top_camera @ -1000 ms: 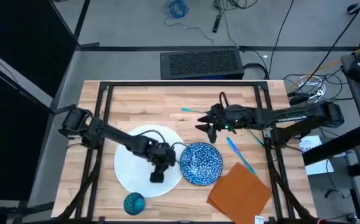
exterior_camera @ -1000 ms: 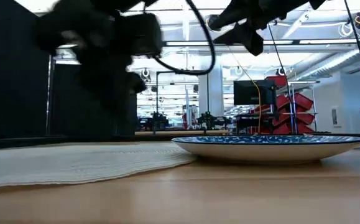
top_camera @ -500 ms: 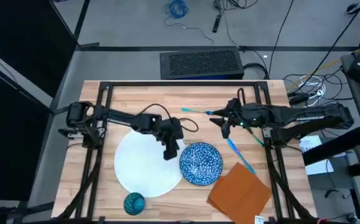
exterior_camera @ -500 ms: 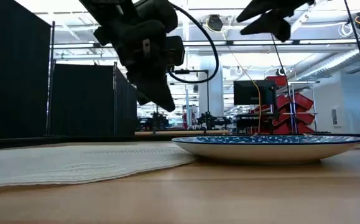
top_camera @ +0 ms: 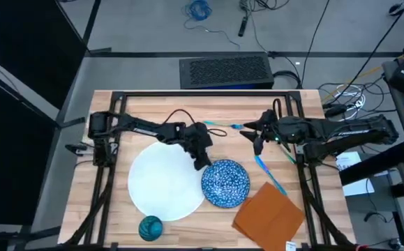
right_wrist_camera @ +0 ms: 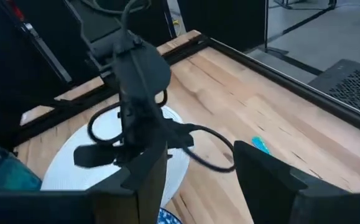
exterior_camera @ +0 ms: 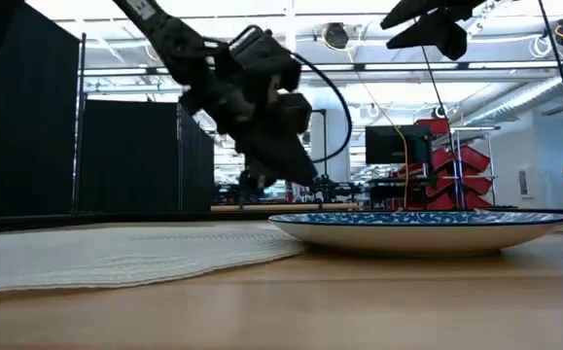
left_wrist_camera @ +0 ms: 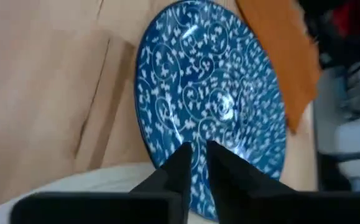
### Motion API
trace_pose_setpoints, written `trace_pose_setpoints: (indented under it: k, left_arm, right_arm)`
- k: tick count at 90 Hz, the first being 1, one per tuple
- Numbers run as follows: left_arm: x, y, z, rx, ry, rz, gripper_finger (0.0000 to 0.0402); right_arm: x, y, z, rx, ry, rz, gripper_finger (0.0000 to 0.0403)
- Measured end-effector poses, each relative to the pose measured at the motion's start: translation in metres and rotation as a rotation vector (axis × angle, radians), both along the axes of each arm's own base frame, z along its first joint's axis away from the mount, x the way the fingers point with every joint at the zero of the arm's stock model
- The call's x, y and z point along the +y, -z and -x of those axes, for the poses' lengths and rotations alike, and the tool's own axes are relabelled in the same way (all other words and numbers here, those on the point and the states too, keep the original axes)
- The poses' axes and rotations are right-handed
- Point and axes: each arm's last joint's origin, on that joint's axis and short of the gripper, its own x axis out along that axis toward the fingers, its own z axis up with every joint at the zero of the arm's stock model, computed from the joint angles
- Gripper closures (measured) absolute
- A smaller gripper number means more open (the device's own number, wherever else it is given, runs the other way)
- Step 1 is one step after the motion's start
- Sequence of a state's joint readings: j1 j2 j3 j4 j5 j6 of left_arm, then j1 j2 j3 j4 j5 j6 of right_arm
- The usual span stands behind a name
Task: Set table place
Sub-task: Stack the blue plate on the top of the white tablemat
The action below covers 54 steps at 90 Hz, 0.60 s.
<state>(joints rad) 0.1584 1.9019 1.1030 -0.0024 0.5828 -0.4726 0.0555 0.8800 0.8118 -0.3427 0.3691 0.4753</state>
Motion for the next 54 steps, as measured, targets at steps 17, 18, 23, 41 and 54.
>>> trace_pose_setpoints:
  k: [17,18,23,41,54]
  left_arm:
    - [0.002,0.003,0.000,0.018,-0.015,0.016,0.0295]
    - [0.002,0.003,0.000,0.018,-0.019,0.012,0.0292]
    - [0.003,0.004,0.000,0.020,-0.041,-0.010,0.0279]
    - [0.005,0.004,-0.001,0.026,-0.097,-0.073,0.0249]
    - [0.005,0.004,-0.001,0.029,-0.103,-0.077,0.0240]
  right_arm:
    - [0.002,-0.007,0.018,-0.017,0.021,0.018,0.0232]
    - [0.002,-0.007,0.019,-0.020,0.023,0.019,0.0232]
    - [0.003,-0.010,0.024,-0.035,0.031,0.027,0.0232]
    - [0.009,-0.014,0.033,-0.062,0.034,0.045,0.0232]
    - [0.011,-0.015,0.035,-0.065,0.037,0.052,0.0232]
